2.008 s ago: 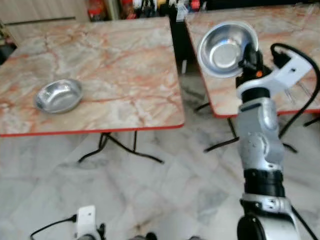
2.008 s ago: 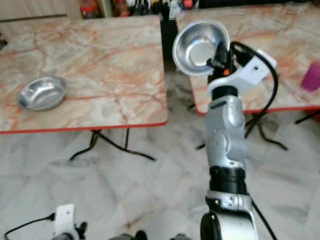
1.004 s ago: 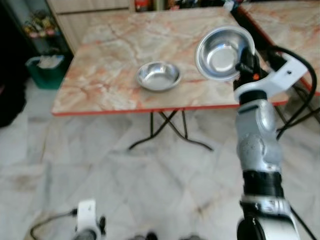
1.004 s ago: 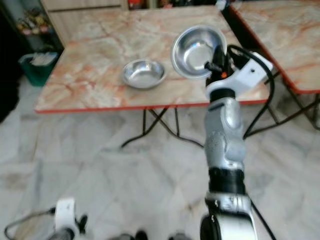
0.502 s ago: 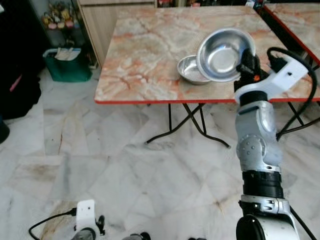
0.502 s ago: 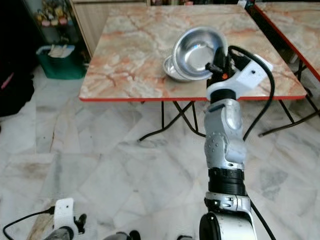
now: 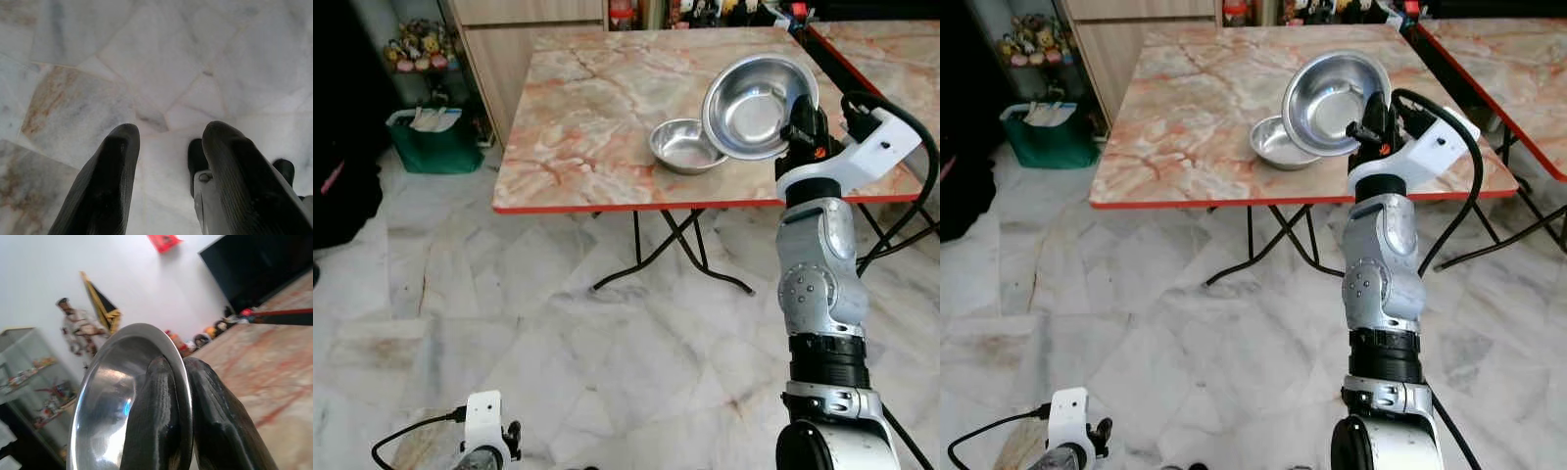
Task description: Setting the table
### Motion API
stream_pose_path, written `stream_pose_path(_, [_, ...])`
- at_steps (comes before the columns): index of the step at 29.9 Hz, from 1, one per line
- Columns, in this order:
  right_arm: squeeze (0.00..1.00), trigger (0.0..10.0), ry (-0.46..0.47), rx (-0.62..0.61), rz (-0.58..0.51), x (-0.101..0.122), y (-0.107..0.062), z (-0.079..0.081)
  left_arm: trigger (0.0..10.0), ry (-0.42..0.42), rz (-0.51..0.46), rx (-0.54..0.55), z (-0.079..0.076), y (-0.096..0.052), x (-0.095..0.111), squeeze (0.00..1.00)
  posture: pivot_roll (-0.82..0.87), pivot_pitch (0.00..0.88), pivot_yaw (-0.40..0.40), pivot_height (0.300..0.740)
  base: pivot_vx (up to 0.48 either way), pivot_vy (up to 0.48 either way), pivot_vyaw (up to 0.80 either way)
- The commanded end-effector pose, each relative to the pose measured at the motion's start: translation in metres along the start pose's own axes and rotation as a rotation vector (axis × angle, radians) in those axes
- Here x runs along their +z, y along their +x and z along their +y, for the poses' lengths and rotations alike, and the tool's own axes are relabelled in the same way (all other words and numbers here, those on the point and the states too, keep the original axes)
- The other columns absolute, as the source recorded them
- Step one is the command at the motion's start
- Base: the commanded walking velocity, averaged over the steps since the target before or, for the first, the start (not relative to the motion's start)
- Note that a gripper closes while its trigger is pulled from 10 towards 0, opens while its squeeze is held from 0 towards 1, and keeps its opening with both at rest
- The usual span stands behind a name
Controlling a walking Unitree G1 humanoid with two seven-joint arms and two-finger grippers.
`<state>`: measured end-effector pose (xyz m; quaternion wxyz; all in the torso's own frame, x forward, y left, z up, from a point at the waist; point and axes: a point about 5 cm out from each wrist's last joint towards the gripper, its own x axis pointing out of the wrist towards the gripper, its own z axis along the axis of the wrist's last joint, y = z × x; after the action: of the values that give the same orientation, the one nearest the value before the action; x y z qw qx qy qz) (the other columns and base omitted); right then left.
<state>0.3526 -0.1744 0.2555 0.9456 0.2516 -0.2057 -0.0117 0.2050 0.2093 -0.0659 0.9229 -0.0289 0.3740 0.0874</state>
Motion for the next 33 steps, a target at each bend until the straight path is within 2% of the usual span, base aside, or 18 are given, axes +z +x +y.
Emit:
stream_pose_path(1, [0.0,10.0,-0.006,-0.003,-0.014,0.0032,0.0005,0.0007,10.0,-0.004,0.016,0.001,0.0018,-0.0011,-0.0042,0.0,-0.03,0.151,0.024,0.74,0.435,0.0,0.0])
stream_pose_path(7, [0.0,10.0,-0.012,-0.002,-0.015,0.0033,0.0003,0.0007,10.0,-0.004,0.018,0.001,0.0022,-0.0012,-0.0046,0.0,-0.03,0.152,0.024,0.74,0.436,0.0,0.28])
stream_pose_path(33, [0.0,10.0,0.009,-0.026,0.018,-0.0032,-0.0052,-0.0034,10.0,-0.011,0.032,-0.003,0.0043,-0.0021,-0.0079,0.0,-0.03,0.158,0.024,0.74,0.431,0.0,0.0])
